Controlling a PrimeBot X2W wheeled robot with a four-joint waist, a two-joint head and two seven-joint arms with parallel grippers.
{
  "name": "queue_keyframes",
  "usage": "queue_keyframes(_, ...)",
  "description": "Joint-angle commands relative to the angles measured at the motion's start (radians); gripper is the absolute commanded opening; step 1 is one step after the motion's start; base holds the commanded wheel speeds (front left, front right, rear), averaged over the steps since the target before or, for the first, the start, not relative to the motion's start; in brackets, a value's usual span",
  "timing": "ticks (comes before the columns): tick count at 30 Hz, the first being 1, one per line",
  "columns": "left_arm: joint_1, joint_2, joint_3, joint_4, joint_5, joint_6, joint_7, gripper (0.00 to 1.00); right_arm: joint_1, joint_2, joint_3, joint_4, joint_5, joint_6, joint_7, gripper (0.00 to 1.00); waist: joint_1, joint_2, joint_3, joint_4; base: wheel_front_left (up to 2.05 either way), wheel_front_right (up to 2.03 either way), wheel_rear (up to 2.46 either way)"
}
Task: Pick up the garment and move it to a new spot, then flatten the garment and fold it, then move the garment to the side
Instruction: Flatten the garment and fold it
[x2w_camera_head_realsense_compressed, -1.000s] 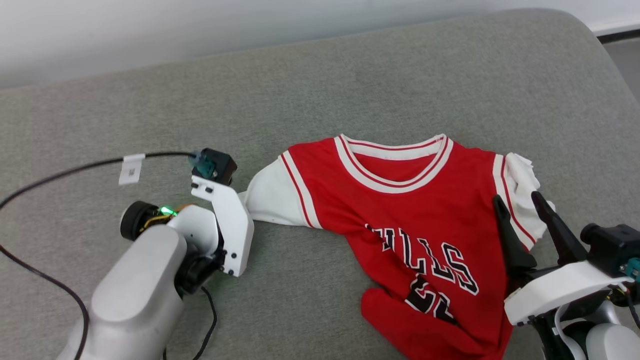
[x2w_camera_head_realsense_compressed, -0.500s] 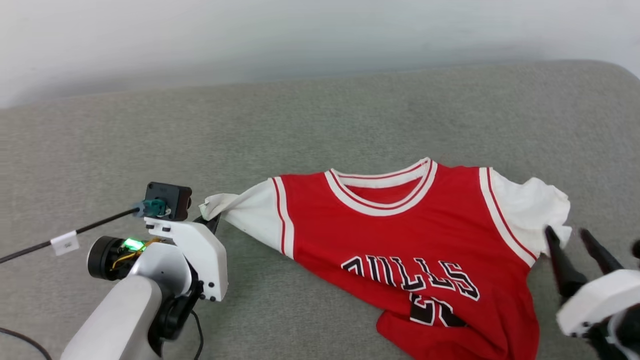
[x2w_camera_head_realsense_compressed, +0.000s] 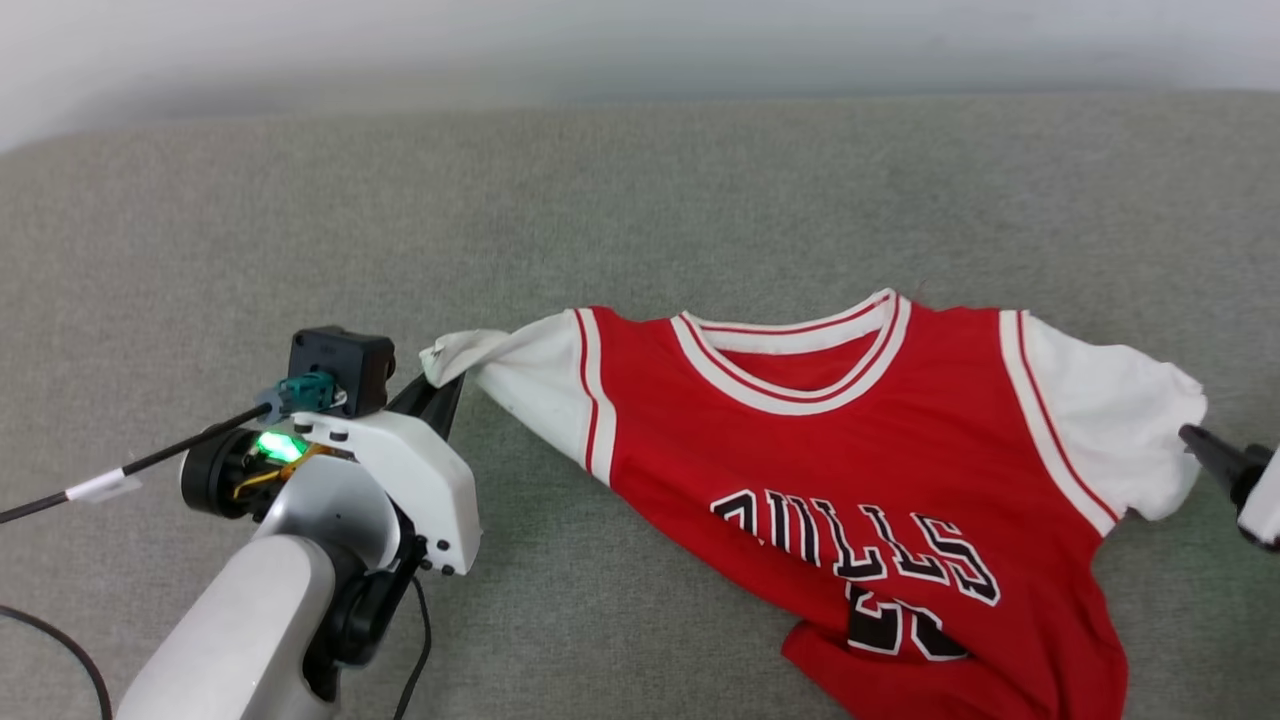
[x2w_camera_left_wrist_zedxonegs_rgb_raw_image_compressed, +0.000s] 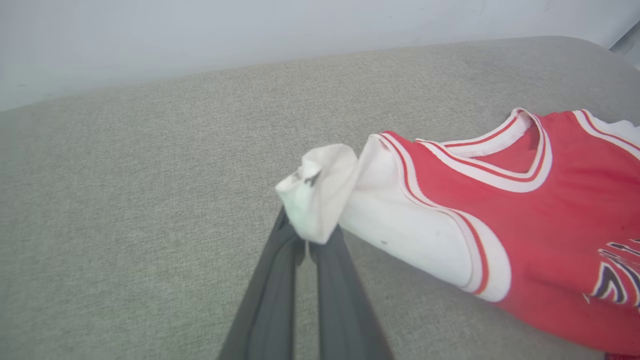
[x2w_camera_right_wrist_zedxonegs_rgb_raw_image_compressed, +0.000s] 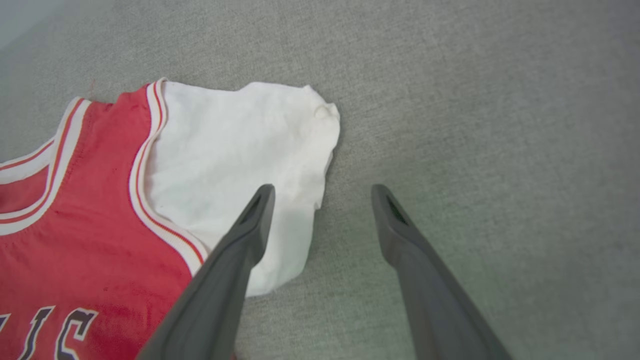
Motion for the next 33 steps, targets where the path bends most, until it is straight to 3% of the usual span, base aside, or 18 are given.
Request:
queue_keyframes(1, -0.013, -0.004, 0.003, -0.005, 0.003, 0.003, -0.005, 0.0, -0.021, -0.006, 0.0, 0.005, -0.001, 0.0, 0.007, 1.0, -0.0001, -0.0001, 0.029, 0.015, 0.0, 0.0, 0.0)
queue_keyframes(7, -0.057, -0.015, -0.005, -0.022, 0.014, -0.004, -0.015, 0.0, -0.119, -0.032, 0.004, 0.071, -0.038, 0.0, 0.085, 1.0, -0.0001, -0.0001, 0.095, 0.04, 0.0, 0.0, 0.0)
queue_keyframes(12, -0.077, -0.024, -0.014, -0.016, 0.017, -0.01, -0.026, 0.0, -0.13, -0.009, 0.021, 0.142, -0.05, 0.0, 0.148, 1.0, -0.0001, -0.0001, 0.12, 0.051, 0.0, 0.0, 0.0)
queue_keyframes(13, -0.079, -0.026, -0.015, -0.014, 0.014, -0.012, -0.027, 0.0, -0.124, 0.0, 0.025, 0.154, -0.048, 0.0, 0.162, 0.7, -0.0001, -0.0001, 0.121, 0.052, 0.0, 0.0, 0.0)
queue_keyframes(15, -0.082, -0.026, -0.017, -0.008, 0.013, -0.015, -0.026, 0.0, -0.115, 0.003, 0.032, 0.167, -0.056, 0.0, 0.176, 0.0, -0.0001, -0.0001, 0.123, 0.053, 0.0, 0.0, 0.0)
queue_keyframes(21, -0.075, -0.016, -0.01, 0.009, 0.005, -0.015, -0.029, 0.0, -0.122, -0.001, 0.051, 0.154, -0.048, 0.0, 0.154, 0.0, -0.0001, -0.0001, 0.109, 0.045, 0.0, 0.0, 0.0)
queue_keyframes(33, -0.143, 0.005, 0.053, 0.104, 0.001, -0.009, -0.095, 0.0, -0.19, -0.088, 0.147, 0.058, -0.079, 0.0, 0.017, 0.0, -0.0001, -0.0001, -0.034, 0.008, 0.0, 0.0, 0.0)
